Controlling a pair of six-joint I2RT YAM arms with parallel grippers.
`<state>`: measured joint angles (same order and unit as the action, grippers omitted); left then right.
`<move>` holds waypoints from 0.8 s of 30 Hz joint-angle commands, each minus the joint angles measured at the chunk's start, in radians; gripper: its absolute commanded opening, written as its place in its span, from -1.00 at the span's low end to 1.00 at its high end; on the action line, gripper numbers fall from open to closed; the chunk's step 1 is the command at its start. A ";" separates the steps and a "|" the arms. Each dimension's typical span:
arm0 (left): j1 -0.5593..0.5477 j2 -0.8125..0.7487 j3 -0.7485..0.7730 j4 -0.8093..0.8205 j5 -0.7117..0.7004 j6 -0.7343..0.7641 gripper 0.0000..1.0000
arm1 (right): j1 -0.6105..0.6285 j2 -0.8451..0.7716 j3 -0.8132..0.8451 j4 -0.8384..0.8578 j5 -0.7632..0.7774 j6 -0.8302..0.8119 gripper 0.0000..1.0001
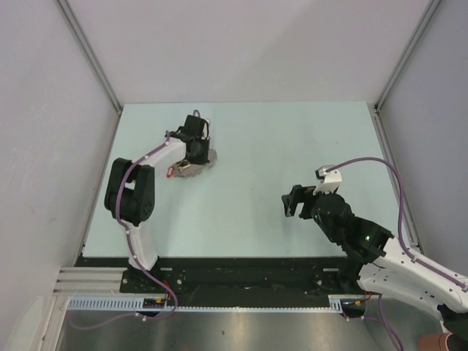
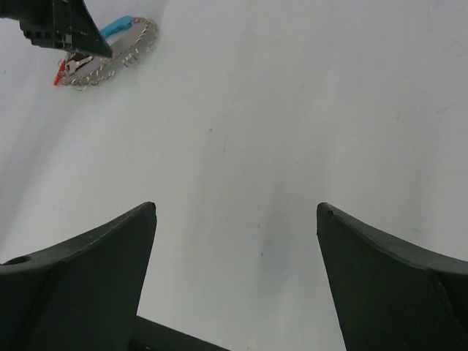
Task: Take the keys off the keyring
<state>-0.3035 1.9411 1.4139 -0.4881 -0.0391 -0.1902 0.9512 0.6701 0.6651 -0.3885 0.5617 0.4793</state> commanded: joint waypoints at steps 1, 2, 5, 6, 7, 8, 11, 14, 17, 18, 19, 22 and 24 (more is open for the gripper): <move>-0.117 -0.105 -0.050 0.039 0.158 -0.178 -0.99 | -0.005 -0.073 -0.050 0.062 -0.031 0.048 0.88; -0.132 -0.105 -0.047 0.055 0.178 -0.204 -0.99 | -0.005 -0.092 -0.056 0.063 -0.034 0.048 0.88; -0.207 -0.079 -0.011 0.091 0.287 -0.282 -0.99 | -0.005 -0.118 -0.058 0.057 -0.033 0.041 0.88; -0.229 -0.044 0.006 0.079 0.282 -0.288 -0.99 | -0.006 -0.133 -0.058 0.056 -0.032 0.033 0.88; -0.267 -0.024 0.051 0.062 0.263 -0.293 -0.99 | -0.005 -0.138 -0.058 0.054 -0.029 0.024 0.88; -0.282 -0.005 0.072 0.053 0.262 -0.295 -0.99 | -0.006 -0.145 -0.058 0.053 -0.019 0.021 0.88; -0.318 0.061 0.137 0.051 0.316 -0.296 -0.99 | -0.009 -0.167 -0.058 0.030 0.006 0.025 0.88; -0.324 0.078 0.171 0.112 0.414 -0.318 -0.83 | -0.009 -0.161 -0.059 0.000 0.052 0.050 0.87; -0.322 0.081 0.233 0.106 0.455 -0.302 -0.08 | -0.008 -0.153 -0.067 -0.006 0.101 0.080 0.87; -0.321 0.073 0.244 0.096 0.446 -0.293 0.03 | -0.009 -0.152 -0.067 -0.004 0.118 0.112 0.86; -0.312 0.064 0.259 0.088 0.436 -0.287 0.17 | -0.009 -0.146 -0.071 0.010 0.135 0.128 0.86; -0.274 0.006 0.257 0.042 0.366 -0.264 0.52 | -0.015 -0.118 -0.104 0.089 0.168 0.156 0.84; -0.246 -0.057 0.232 0.016 0.279 -0.255 0.65 | -0.032 -0.077 -0.104 0.131 0.167 0.200 0.79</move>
<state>-0.6102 2.0193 1.6348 -0.4286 0.3420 -0.4629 0.9413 0.5346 0.5713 -0.3687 0.6552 0.5823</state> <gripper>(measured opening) 0.774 0.921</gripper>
